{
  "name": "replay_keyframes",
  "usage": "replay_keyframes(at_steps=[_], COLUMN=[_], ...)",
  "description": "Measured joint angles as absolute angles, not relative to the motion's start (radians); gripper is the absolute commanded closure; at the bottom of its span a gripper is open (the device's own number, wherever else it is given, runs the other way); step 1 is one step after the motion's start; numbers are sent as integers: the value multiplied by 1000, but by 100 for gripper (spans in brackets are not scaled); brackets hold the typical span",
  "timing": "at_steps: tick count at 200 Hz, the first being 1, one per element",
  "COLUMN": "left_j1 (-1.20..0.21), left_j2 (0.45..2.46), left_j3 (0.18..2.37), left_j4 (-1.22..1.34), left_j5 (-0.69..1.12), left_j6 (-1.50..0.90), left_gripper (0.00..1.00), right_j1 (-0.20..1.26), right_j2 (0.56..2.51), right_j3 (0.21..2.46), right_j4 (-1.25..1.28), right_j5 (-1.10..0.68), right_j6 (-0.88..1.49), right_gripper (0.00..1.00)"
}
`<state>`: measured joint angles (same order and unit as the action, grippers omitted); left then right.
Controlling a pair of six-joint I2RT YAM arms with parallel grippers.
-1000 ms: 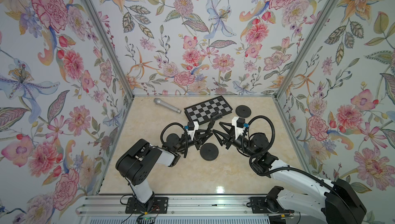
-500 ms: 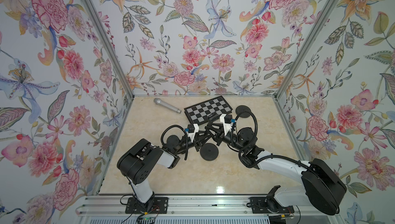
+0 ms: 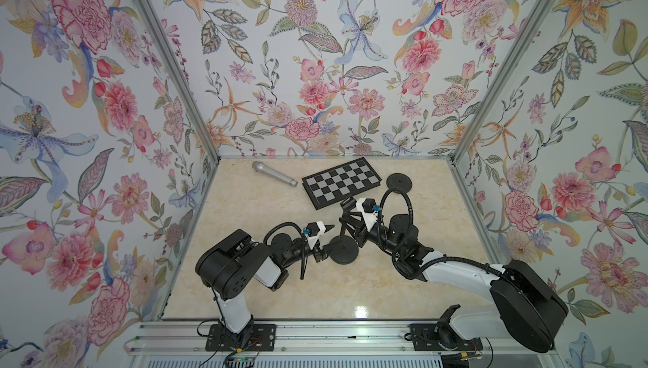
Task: Assemble a microphone stand
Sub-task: Hold the microphone stand pole at the microphone stand base.
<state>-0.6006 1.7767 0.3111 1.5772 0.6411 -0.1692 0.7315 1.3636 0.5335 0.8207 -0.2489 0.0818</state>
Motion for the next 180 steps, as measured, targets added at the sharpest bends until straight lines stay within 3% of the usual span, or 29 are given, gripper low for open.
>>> replay_keyframes(at_steps=[180], left_j1=[-601], left_j2=[1815], left_j3=[241], left_j4=[1579], left_j5=[615], left_j6=[12], left_gripper=[29], right_j1=[731], right_j2=[1622], right_j3=[395], right_j4=[1248], right_j5=[-227], right_j6=[-5], right_gripper=[96])
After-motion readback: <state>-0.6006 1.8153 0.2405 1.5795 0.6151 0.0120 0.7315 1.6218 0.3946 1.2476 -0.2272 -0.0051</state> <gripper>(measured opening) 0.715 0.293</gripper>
